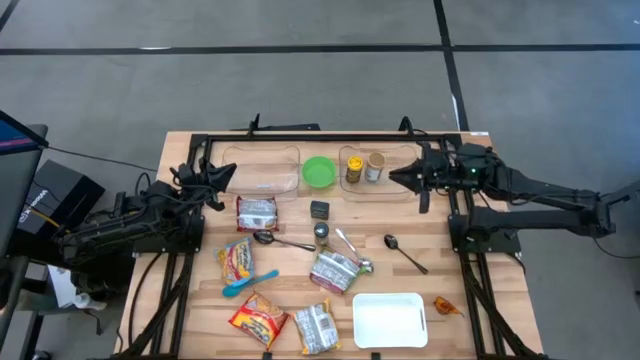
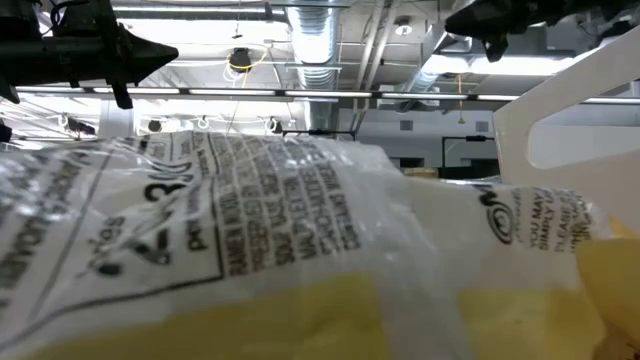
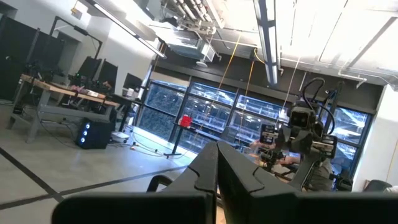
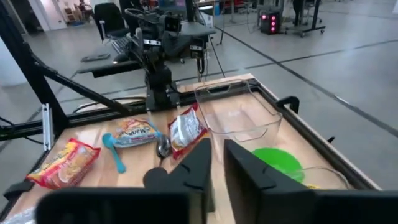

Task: Pick & Place Food Item
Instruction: Put the red noodle pack in the left transparent bin

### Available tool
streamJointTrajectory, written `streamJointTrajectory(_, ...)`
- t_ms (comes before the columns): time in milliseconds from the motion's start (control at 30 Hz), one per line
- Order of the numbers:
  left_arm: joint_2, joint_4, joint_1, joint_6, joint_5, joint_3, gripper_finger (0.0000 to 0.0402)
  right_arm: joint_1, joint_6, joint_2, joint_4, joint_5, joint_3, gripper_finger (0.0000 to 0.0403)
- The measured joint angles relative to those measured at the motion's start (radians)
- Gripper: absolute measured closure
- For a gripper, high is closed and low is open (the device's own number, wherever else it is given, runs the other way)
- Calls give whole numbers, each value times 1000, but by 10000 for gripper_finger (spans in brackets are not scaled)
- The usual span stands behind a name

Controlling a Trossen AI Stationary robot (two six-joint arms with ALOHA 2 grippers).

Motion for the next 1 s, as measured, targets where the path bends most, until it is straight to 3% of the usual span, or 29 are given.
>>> streamJointTrajectory(233, 0, 0, 0, 0, 0, 0, 402, -1, -87, 1, -99, 0, 0, 401)
streamJointTrajectory(1000, 0, 109, 0, -63, 12, 0, 402, 131, -107, 9, -34, 0, 0, 398)
